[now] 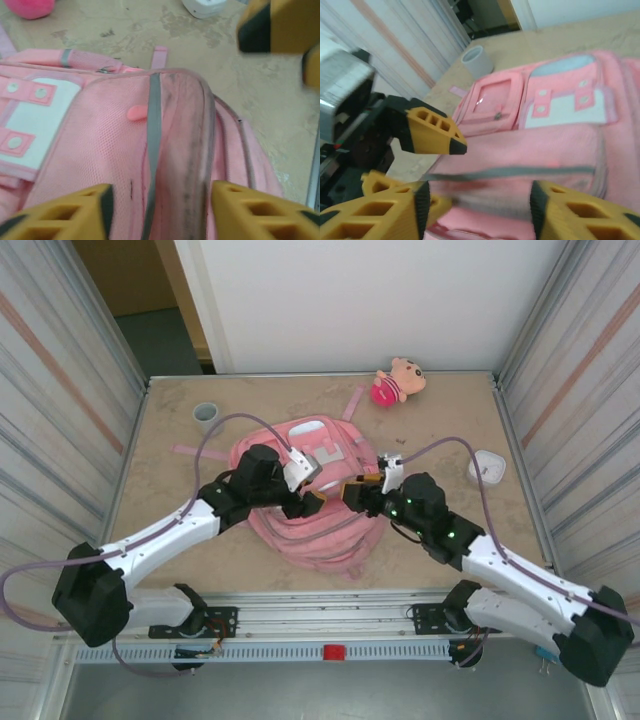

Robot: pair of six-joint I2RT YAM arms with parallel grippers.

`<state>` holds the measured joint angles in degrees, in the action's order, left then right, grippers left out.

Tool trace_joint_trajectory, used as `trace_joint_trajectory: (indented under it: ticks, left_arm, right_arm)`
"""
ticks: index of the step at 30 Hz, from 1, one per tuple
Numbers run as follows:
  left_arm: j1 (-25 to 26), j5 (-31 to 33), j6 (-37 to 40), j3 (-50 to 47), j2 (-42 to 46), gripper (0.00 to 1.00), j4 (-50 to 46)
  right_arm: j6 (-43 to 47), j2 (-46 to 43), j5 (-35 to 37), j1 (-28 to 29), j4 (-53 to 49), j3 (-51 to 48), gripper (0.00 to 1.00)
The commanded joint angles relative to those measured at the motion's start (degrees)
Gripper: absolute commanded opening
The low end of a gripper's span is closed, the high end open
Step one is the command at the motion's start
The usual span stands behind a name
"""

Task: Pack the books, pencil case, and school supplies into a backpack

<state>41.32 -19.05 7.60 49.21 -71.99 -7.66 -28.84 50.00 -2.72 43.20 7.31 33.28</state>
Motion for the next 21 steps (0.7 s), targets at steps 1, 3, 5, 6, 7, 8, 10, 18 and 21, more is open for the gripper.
trace_joint_trajectory:
  ticks: [1,3,5,6,7,8,10,18,21]
  left_arm:
    - [0.8,-1.9,2.0,-1.0,-0.6,0.71,-2.4]
    - [0.8,-1.8,-0.5,-3.4,-0.6,0.72,-0.4]
    - [0.8,-2.4,-4.0,-6.7,-1.4,0.72,3.6]
    - [0.8,-2.6,-6.1,-7.8,-2.4,0.72,4.7]
    - [0.8,-2.6,-7.8,-8.4,-3.2,0.72,5.2]
    - [0.8,-2.7,-9.5,-9.0,-4.2,0.72,6.0]
    - [0.8,-2.9,-12.4,-10.5,-5.6,0.72,8.2]
    - [0.8,-2.9,-18.4,-12.2,-3.3,0.78,11.2]
    - [0.6,-0.7,-21.3,-12.8,1.6,0.8,11.2]
  right_arm:
    - [6.2,-3.0,-5.4,-4.1,-3.6,-0.8,0.66]
    - [6.9,-3.4,-10.2,-7.7,-4.7,0.0,0.68]
    - [7.9,-3.1,-13.3,-9.9,-5.8,1.1,0.69]
    - [8.8,-2.8,-13.9,-10.5,-6.6,1.7,0.69]
    - [9.8,-2.5,-14.1,-10.6,-7.2,2.1,0.69]
    - [11.2,-2.0,-14.3,-10.5,-8.0,2.5,0.69]
    - [13.0,-0.8,-14.4,-10.5,-8.7,2.9,0.7]
    - [30.9,3.9,-11.4,-3.6,-12.1,4.5,0.75]
    - [43.8,6.3,-9.6,1.6,-16.0,6.3,0.75]
